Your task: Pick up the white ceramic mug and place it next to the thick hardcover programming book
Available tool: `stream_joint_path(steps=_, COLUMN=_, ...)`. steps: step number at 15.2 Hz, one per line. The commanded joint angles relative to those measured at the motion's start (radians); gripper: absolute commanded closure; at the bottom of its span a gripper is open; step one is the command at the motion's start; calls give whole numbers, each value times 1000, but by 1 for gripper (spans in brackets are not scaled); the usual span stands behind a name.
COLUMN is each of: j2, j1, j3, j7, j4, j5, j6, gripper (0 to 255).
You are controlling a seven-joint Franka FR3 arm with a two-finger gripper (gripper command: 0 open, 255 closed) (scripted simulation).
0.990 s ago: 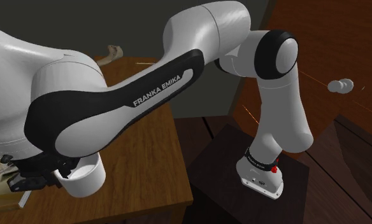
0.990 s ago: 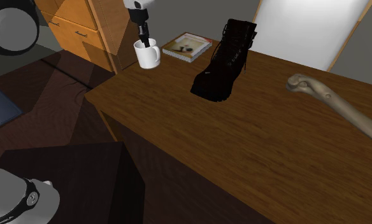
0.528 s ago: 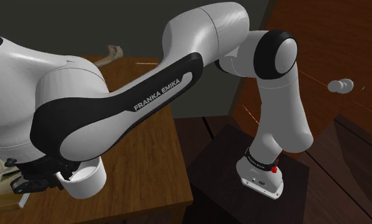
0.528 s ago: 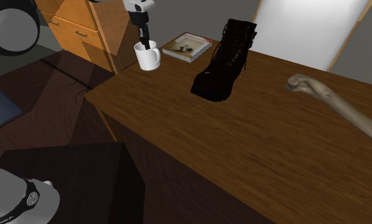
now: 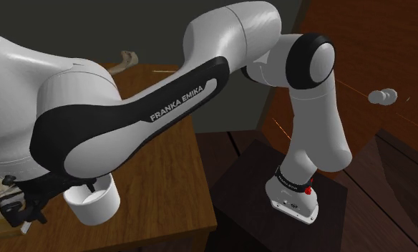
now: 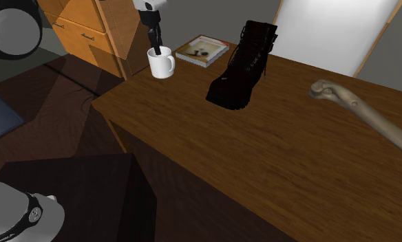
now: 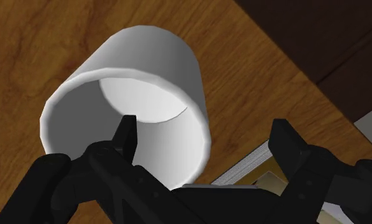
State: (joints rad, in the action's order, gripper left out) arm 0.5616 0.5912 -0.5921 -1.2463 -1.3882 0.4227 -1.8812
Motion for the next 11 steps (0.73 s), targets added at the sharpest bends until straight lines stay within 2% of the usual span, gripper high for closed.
stream_joint_path(steps=1, j2=-13, j1=5, j3=-6, j7=6, j4=32, j5=-9, j6=42, gripper=0)
stream_joint_path(steps=3, j2=-21, j1=14, j3=-11, j7=14, j4=79, j5=-16, j6=95, gripper=0)
stream_joint_path(steps=11, j2=-21, j1=14, j3=-11, j7=14, j4=79, j5=-16, j6=95, gripper=0)
